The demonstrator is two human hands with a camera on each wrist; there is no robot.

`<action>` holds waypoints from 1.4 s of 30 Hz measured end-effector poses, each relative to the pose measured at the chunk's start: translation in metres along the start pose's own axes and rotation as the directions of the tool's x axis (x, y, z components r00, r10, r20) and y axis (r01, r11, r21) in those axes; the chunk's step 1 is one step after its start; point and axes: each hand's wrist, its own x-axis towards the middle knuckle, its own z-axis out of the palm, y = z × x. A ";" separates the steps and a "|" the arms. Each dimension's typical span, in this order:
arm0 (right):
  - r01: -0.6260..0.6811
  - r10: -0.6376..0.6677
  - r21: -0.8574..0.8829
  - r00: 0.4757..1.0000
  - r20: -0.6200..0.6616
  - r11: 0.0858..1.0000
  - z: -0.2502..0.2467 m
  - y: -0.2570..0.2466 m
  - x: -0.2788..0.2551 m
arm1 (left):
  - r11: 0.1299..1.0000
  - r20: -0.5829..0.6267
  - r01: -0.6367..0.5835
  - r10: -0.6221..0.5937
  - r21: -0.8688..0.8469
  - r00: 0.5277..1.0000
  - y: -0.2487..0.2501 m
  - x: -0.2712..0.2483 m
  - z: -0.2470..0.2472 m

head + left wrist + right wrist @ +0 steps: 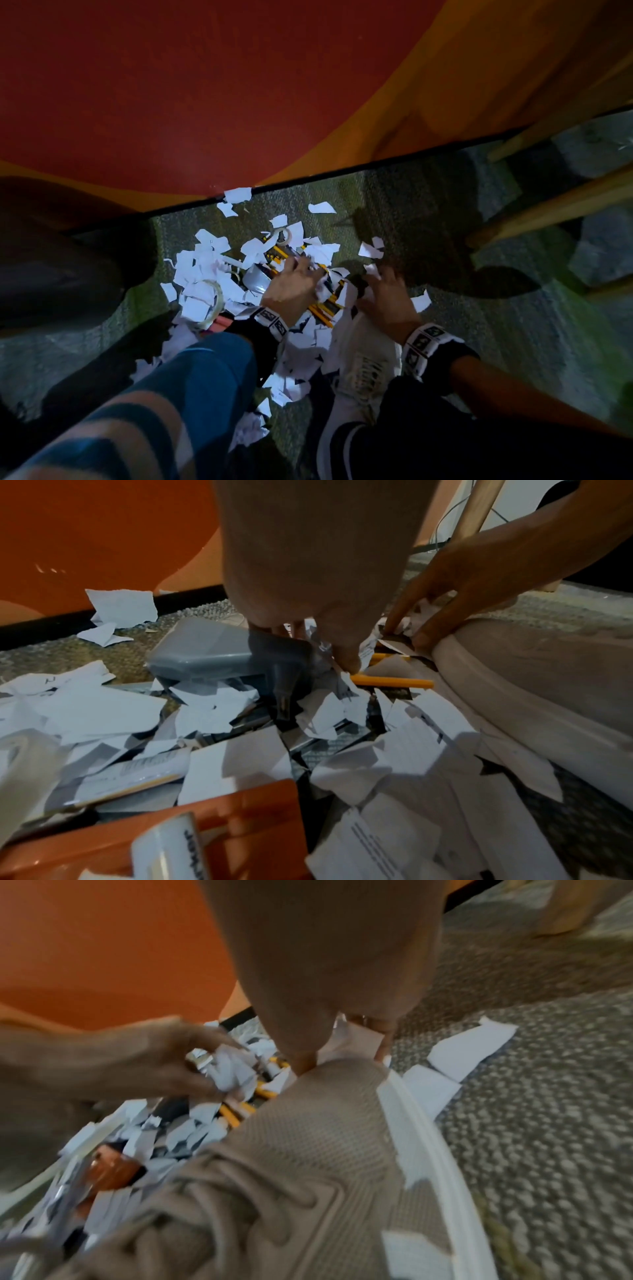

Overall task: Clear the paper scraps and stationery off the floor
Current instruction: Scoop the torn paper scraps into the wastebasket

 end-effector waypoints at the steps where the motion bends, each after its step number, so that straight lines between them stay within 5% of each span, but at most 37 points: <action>1: 0.026 -0.026 0.005 1.000 -0.009 1.000 0.001 -0.004 0.001 | 1.000 -0.003 -0.021 0.021 0.004 1.000 0.000 0.000 0.001; 9: 0.149 -0.154 0.123 0.988 0.033 0.981 -0.020 -0.008 0.022 | 0.952 -0.102 -0.099 0.072 -0.290 0.992 -0.014 0.010 0.000; 17: 0.025 0.081 0.526 0.981 -0.178 0.850 -0.056 0.015 0.064 | 0.858 -0.188 -0.049 -0.056 -0.511 0.981 -0.029 0.042 -0.048; 21: -0.097 0.113 0.154 0.988 -0.103 0.983 -0.050 0.022 0.078 | 0.915 -0.121 0.003 -0.057 -0.402 0.991 -0.035 0.061 -0.038; 24: -0.058 0.049 -0.086 0.994 -0.100 0.995 -0.036 0.005 0.073 | 0.960 0.009 0.021 -0.019 -0.278 1.000 -0.035 0.070 -0.024; 28: 0.165 -0.159 0.027 0.975 -0.156 0.986 -0.011 -0.010 0.070 | 0.998 0.016 0.028 -0.027 -0.064 1.000 -0.023 0.074 -0.018; 32: 0.401 -0.381 0.046 0.895 -0.232 0.915 -0.003 -0.024 0.063 | 0.990 -0.009 -0.039 0.038 -0.139 0.999 -0.013 0.074 -0.016; 35: 0.368 -0.353 0.128 0.927 -0.127 0.921 -0.004 -0.027 0.065 | 0.971 -0.028 -0.076 0.072 -0.225 0.997 -0.015 0.075 -0.020; 38: 0.355 -0.323 0.269 0.933 -0.159 0.895 -0.020 -0.027 0.075 | 0.921 -0.060 -0.092 0.075 -0.378 0.995 -0.026 0.072 -0.025; 42: 0.312 -0.243 0.295 0.938 -0.248 0.903 -0.056 -0.047 0.087 | 0.793 -0.156 0.017 -0.140 -0.609 0.978 -0.044 0.059 -0.037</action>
